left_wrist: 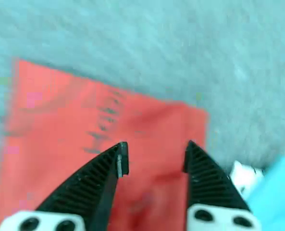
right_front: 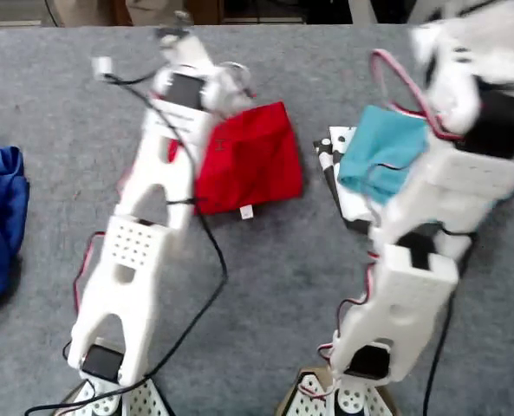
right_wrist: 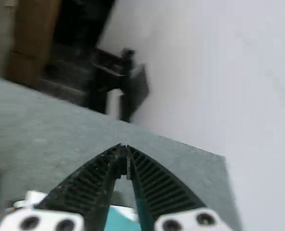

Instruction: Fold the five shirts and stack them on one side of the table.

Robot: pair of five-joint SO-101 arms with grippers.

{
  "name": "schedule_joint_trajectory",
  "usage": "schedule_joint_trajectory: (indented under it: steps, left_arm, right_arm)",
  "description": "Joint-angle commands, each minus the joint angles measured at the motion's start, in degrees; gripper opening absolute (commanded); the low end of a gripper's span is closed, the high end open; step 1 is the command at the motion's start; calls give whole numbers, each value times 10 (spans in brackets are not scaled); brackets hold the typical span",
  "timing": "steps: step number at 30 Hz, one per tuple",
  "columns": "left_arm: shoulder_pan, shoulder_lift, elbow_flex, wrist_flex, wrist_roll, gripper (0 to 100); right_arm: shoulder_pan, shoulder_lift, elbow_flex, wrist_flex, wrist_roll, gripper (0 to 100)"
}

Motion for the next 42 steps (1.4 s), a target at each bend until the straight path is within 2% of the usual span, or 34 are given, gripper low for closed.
schedule_joint_trajectory:
  steps: [1,2,5,9,11,13,18,22,27,31,37,42]
  left_arm:
    - [-83,-37,-42,67,-43,41]
    - [-102,-36,-42,81,-62,11]
    - [-144,-19,-32,104,-94,18]
    - [-178,-17,0,105,-119,19]
    - [-188,-35,36,105,-158,19]
    - [-198,-72,98,105,-196,19]
    - [-202,-213,352,105,-229,19]
    - [-180,-339,530,82,-253,19]
    - [-169,-453,724,-16,-253,19]
    - [-167,-513,845,-55,-253,19]
    - [-170,-559,898,-80,-253,19]
    - [-155,-563,898,-98,-254,19]
  right_arm:
    - [-125,43,91,-9,-3,2]
    - [-151,63,122,-25,-3,2]
    - [-208,118,187,-68,-8,2]
    - [-276,186,219,-72,-50,2]
    - [-303,220,218,-72,-48,2]
    - [-317,245,218,-70,-51,2]
    - [-322,261,219,-62,-48,2]
    - [-300,267,224,-33,-44,2]
    - [-275,304,219,25,29,2]
    - [-247,318,222,69,55,2]
    - [-156,302,227,70,56,2]
    - [-119,209,321,70,58,2]
